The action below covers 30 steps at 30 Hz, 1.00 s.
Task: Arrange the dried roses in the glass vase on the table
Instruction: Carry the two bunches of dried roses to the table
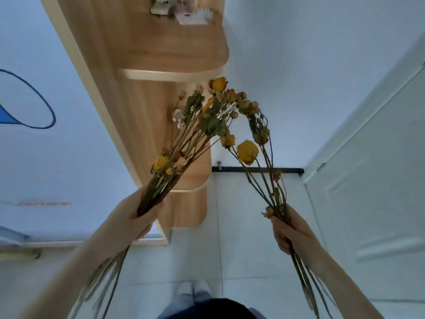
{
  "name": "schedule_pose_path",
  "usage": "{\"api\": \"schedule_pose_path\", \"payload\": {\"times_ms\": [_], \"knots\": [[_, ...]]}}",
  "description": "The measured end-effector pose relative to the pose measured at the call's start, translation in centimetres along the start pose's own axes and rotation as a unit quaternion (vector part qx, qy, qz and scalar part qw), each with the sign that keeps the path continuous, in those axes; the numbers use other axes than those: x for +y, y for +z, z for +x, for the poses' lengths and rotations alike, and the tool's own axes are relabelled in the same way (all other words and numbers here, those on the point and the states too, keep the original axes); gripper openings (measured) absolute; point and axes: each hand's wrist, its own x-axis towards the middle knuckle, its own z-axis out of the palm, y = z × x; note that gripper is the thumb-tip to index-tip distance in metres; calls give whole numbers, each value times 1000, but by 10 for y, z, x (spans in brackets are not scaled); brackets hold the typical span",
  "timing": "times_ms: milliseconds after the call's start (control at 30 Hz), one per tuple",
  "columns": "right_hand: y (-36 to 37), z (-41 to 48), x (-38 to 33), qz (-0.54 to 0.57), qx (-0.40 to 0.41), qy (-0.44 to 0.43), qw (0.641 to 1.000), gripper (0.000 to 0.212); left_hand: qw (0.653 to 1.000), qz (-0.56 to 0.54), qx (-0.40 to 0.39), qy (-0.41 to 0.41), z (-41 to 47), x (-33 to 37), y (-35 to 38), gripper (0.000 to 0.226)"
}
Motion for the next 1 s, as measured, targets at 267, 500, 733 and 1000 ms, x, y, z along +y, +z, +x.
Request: {"api": "schedule_pose_path", "payload": {"times_ms": [267,500,733,1000], "knots": [[1,-48,86,-30,18,144,989,14,990,-32,-32,-131,-47,-95,42,19],[13,-62,117,-50,21,217,975,10,976,-42,-68,-204,-64,-131,52,8],[30,-68,126,-33,52,238,969,10,965,-22,-109,-238,-61,-140,56,5],[52,-95,139,8,141,269,953,10,946,55,-234,-218,-30,-143,70,7]]}}
